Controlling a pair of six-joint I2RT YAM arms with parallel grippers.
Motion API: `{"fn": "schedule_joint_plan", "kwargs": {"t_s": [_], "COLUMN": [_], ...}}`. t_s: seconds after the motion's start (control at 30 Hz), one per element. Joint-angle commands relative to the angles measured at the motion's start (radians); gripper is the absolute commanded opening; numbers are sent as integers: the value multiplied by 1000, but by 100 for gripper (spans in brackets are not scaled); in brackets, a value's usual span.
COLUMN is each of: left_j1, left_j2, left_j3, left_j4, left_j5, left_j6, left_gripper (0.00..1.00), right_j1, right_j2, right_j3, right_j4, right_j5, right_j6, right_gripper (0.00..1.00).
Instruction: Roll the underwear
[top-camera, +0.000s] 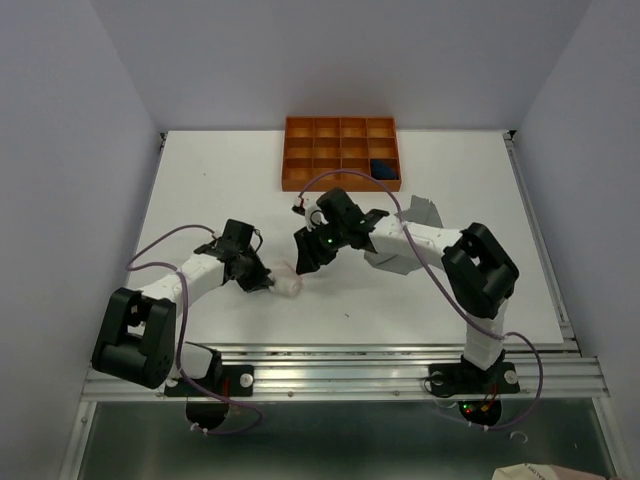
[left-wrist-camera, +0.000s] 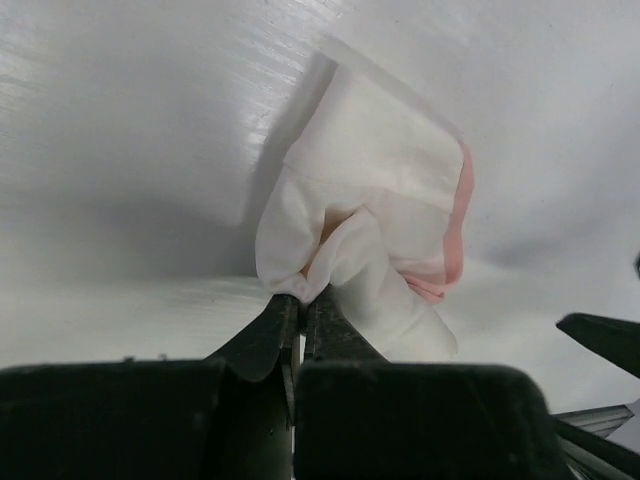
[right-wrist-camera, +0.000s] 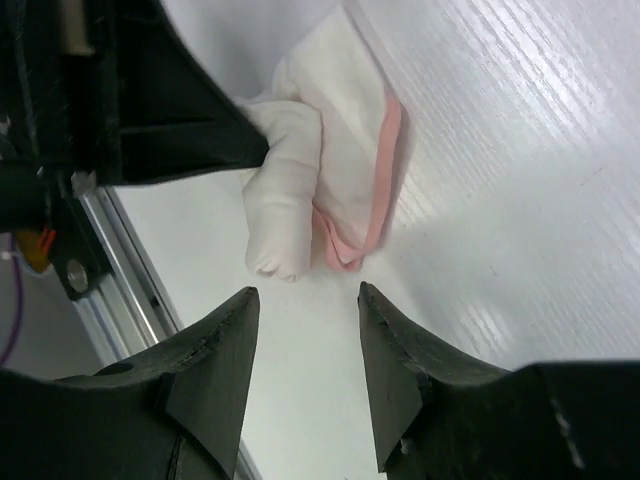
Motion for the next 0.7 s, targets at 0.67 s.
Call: {"fn": "schedule_joint_plan", "kwargs": {"t_s": [0.67], "left_j1": [0], "left_j2": [71], "left_j3": [54], "left_j4": [-100], "left_j5": [6], "left_j6": [74], "left_gripper": [0], "right_j1": [228], "right_j2": [-51], "right_j3": [-92], "right_j4": [264], "right_j5": [173], "right_j6": [-428], "right_gripper": [52]}}
